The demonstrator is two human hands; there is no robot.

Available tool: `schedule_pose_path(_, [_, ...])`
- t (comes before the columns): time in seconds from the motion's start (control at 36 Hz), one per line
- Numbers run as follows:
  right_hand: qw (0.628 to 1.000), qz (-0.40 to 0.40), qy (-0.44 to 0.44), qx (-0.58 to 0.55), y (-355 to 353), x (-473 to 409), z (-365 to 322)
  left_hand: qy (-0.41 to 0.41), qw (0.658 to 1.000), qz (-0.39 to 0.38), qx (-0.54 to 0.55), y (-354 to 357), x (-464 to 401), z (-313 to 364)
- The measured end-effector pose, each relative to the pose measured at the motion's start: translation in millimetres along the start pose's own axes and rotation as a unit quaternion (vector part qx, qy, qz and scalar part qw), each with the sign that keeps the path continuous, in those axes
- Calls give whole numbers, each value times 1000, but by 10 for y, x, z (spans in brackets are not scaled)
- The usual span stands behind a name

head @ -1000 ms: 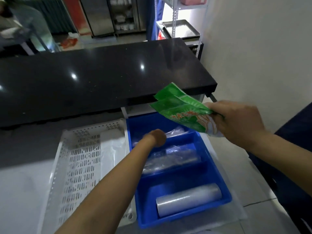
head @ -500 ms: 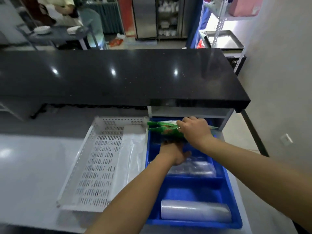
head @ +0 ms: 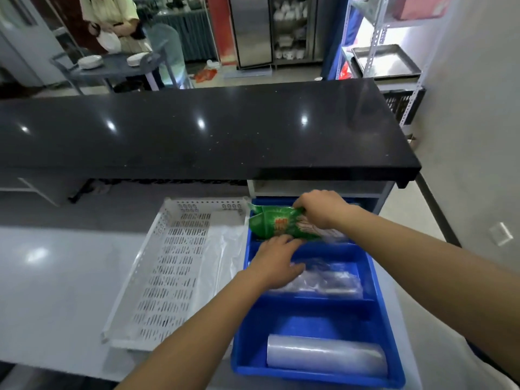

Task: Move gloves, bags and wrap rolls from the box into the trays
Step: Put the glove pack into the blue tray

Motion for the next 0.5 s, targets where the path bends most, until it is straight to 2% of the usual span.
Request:
schedule_pose_path(0.14, [994, 76, 60, 50, 92, 172, 14, -17, 995, 85, 51, -205, -11, -59])
schedule_pose_path(0.19, [992, 97, 66, 35, 218, 328, 5, -20, 993, 107, 46, -234, -44, -67])
schedule_pose_path(0.25, [993, 85, 81, -1, 404, 452, 39, -24, 993, 116, 25, -222, -91, -73])
schedule_pose_path(0.39, [988, 18, 133, -73, 735, 609, 250, -61, 994, 87, -30, -102, -278, -129])
schedule_pose_path(0.5, [988, 15, 135, -73, 809, 667, 311, -111, 992, 40, -54, 23, -411, -259])
Point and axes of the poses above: each hand's wrist, its own x-axis away from the middle knuckle, its own y-axis out of the palm, z = x × y, the point moved 7 cm from there along -x, towards the middle knuckle, and after that the axes turned 4 degrees about -y, right-handed, at the moved point
